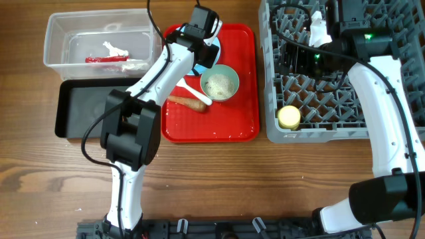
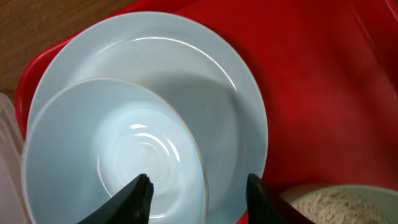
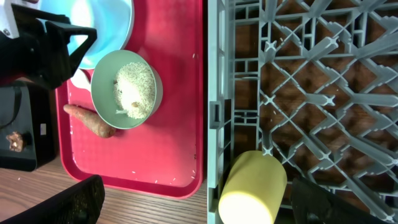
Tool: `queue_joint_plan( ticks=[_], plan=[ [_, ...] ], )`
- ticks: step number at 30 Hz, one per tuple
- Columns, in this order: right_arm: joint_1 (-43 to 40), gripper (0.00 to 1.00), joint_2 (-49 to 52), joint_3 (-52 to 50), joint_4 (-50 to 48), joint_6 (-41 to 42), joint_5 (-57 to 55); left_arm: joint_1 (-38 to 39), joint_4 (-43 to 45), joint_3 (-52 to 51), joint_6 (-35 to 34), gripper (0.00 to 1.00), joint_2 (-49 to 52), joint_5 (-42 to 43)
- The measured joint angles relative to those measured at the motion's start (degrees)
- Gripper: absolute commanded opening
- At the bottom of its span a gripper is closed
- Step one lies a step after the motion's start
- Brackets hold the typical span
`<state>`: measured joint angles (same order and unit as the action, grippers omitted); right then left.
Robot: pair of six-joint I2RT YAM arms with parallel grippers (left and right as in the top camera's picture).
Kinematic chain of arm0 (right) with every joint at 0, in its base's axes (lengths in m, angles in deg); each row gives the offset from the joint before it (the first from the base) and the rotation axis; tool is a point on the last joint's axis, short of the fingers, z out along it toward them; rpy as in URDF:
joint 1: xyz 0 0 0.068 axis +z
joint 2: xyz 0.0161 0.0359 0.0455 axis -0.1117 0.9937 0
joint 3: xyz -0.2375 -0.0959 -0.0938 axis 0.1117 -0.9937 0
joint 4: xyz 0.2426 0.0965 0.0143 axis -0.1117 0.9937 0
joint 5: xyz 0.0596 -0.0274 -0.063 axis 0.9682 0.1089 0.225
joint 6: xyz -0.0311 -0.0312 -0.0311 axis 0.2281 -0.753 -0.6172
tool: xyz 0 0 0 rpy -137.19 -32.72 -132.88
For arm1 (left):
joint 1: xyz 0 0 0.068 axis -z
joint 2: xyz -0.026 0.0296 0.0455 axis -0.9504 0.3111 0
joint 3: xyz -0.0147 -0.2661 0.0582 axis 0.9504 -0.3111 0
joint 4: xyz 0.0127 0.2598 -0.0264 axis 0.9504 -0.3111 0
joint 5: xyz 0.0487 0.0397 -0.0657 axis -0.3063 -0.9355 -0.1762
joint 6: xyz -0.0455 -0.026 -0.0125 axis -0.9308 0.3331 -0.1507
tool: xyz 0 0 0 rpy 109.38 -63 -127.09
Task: Sort waste into correct bins and load items into the dishwasher rack
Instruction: 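Set the small blue bowl onto the blue plate with the left gripper, then grasp the green rice bowl with the left gripper, move over black tray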
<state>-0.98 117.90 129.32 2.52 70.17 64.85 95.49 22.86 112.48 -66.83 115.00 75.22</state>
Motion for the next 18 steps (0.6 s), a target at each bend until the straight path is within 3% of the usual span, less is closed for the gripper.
queue_joint_plan(
  ticks=[4,9,18],
  plan=[
    [0.0,1.0,0.0,0.0,-0.1,0.0,0.0,0.3,-5.0,0.0,-0.4,0.59,-2.5,0.5],
    [0.0,0.99,0.0,0.0,-1.7,-0.1,0.0,2.7,-12.1,0.0,1.4,0.62,-8.1,8.7],
    [-2.9,0.99,0.0,0.0,-1.7,-0.2,-0.1,11.6,-14.7,0.0,2.7,0.61,-6.8,14.6]
  ],
)
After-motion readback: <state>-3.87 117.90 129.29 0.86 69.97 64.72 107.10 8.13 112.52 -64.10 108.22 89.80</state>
